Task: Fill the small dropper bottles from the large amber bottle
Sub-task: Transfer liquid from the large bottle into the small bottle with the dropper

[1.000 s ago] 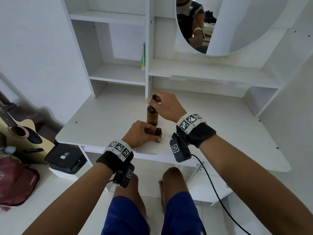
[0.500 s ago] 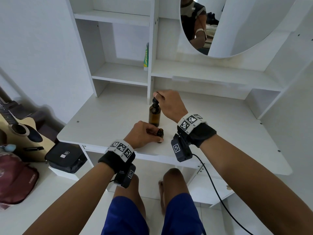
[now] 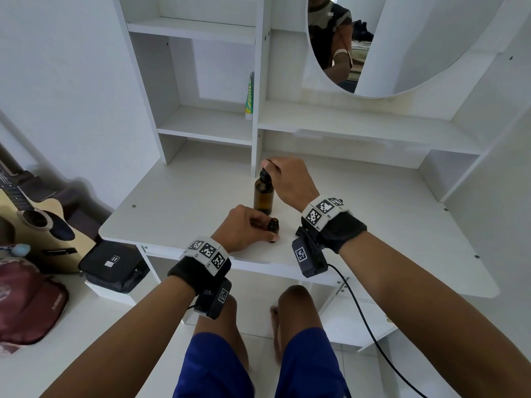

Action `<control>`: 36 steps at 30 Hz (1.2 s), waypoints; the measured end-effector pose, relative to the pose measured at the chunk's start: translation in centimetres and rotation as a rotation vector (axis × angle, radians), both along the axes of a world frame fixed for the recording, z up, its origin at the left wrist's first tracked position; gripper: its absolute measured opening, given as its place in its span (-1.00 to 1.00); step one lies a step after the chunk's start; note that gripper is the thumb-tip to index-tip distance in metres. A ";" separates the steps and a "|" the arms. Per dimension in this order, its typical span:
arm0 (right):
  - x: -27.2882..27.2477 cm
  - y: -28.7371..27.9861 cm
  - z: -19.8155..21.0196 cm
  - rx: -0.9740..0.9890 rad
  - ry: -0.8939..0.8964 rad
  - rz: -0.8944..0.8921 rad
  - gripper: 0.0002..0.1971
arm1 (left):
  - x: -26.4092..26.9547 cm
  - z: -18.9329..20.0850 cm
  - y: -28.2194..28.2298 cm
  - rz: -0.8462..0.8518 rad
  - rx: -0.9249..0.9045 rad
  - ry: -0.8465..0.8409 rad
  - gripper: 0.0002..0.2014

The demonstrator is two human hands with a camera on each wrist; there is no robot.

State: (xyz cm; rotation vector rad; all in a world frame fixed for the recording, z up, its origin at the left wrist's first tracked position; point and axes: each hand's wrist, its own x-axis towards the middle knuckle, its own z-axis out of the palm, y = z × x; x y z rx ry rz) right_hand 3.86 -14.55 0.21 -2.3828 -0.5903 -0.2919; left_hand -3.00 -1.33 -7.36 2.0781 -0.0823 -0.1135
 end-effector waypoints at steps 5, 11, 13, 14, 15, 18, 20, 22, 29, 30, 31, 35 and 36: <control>0.1 0.2 -0.3 0.026 0.056 -0.007 -0.60 | 0.0 0.4 -0.3 -0.023 0.127 -0.042 -0.66; -0.1 0.6 -0.1 0.009 0.081 0.017 -0.58 | -0.4 0.3 -0.6 -0.036 0.221 -0.121 -0.64; -0.1 0.4 0.0 0.023 0.080 0.025 -0.57 | -0.6 0.3 -0.7 -0.042 0.237 -0.138 -0.63; -0.1 0.4 0.1 0.036 0.081 0.029 -0.56 | -0.6 0.2 -0.8 -0.044 0.243 -0.144 -0.62; 0.0 0.3 0.1 0.047 0.078 0.030 -0.55 | -0.6 0.2 -0.8 -0.046 0.246 -0.146 -0.62; -0.1 0.2 0.3 0.060 0.044 0.035 -0.57 | -0.7 0.2 -0.8 -0.053 0.250 -0.138 -0.58; -0.1 0.3 0.4 0.078 0.028 0.033 -0.60 | -0.8 0.1 -0.9 -0.045 0.220 -0.120 -0.54; -0.1 0.3 0.5 0.086 0.018 0.035 -0.61 | -0.8 0.1 -0.9 -0.026 0.181 -0.124 -0.57; -0.2 0.4 0.2 0.088 0.036 0.030 -0.60 | -0.7 -0.1 -0.8 0.000 0.174 -0.169 -0.69; -0.1 0.4 0.0 0.085 0.041 0.026 -0.58 | -0.7 -0.1 -0.8 0.003 0.171 -0.170 -0.70; -0.1 0.4 -0.1 0.083 0.043 0.021 -0.57 | -0.8 -0.1 -0.8 0.005 0.164 -0.173 -0.70; 0.0 0.4 -0.3 0.071 0.037 0.019 -0.55 | -0.6 0.0 -0.7 0.005 0.144 -0.164 -0.69; 0.0 0.3 -0.3 0.069 0.035 0.021 -0.56 | -0.5 0.1 -0.7 0.008 0.142 -0.158 -0.69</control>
